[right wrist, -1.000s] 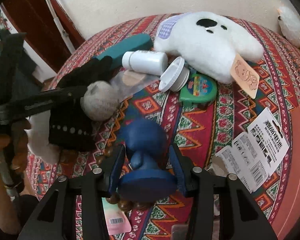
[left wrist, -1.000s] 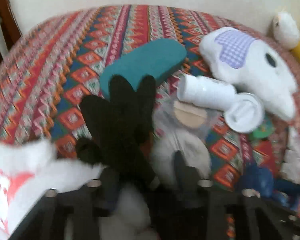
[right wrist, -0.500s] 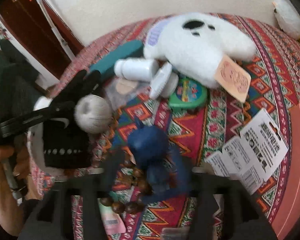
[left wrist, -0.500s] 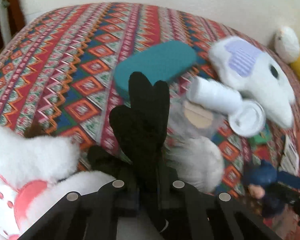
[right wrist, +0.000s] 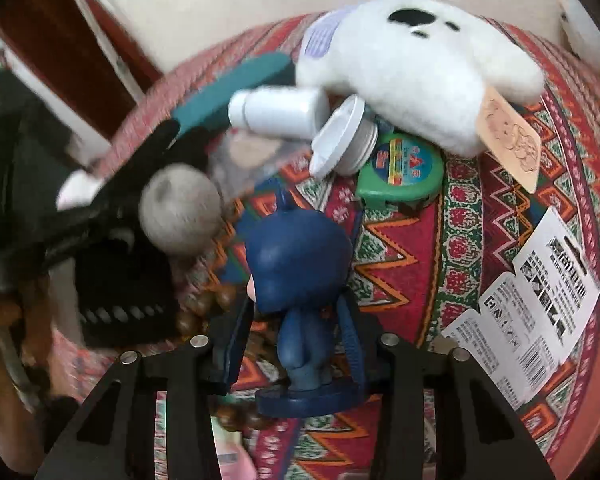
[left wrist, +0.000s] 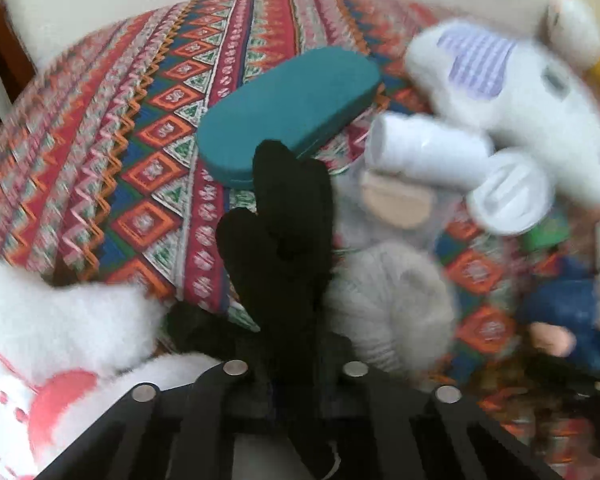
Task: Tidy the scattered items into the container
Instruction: 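Carry the figurine and glove to the pink box and open both tools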
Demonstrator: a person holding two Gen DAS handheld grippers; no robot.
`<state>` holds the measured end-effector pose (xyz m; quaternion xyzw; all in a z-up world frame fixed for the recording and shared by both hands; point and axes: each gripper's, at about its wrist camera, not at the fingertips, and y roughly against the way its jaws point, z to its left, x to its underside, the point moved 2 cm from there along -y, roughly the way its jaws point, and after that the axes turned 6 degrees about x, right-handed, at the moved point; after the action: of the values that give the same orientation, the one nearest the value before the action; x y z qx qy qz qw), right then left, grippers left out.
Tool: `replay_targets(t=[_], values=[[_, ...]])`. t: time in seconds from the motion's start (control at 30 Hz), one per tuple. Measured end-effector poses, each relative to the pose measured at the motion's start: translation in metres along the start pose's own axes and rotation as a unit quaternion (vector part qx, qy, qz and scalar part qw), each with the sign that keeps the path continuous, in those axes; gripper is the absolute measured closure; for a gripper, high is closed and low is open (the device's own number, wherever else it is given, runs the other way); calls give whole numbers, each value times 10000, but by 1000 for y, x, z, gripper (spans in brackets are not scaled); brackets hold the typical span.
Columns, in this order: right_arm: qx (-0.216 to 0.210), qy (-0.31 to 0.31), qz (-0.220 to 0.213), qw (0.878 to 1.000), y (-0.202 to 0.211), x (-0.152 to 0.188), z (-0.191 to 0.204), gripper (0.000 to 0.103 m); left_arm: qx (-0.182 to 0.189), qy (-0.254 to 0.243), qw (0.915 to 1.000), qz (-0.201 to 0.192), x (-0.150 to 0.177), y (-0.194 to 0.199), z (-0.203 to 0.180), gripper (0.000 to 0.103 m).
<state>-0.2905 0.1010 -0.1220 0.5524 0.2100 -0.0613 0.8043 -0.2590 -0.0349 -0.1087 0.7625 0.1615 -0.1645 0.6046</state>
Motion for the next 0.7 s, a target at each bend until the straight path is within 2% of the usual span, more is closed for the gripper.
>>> replay_targets(t=[0.17, 0.37, 0.53, 0.7], values=[[-630, -426, -472, 9960, 36, -2, -1, 58, 595, 336, 9963, -517, 14, 51, -1, 100], [-1065, -532, -1246, 9850, 99, 0, 12, 58, 1276, 578, 9819, -1274, 29, 123, -10, 100], [-1197, -439, -2171, 9678, 177, 14, 32, 58, 1715, 677, 9663, -1796, 33, 181, -27, 100], [-1376, -567, -3055, 9405, 250, 38, 41, 58, 2061, 399, 9544, -2122, 33, 225, -64, 100]])
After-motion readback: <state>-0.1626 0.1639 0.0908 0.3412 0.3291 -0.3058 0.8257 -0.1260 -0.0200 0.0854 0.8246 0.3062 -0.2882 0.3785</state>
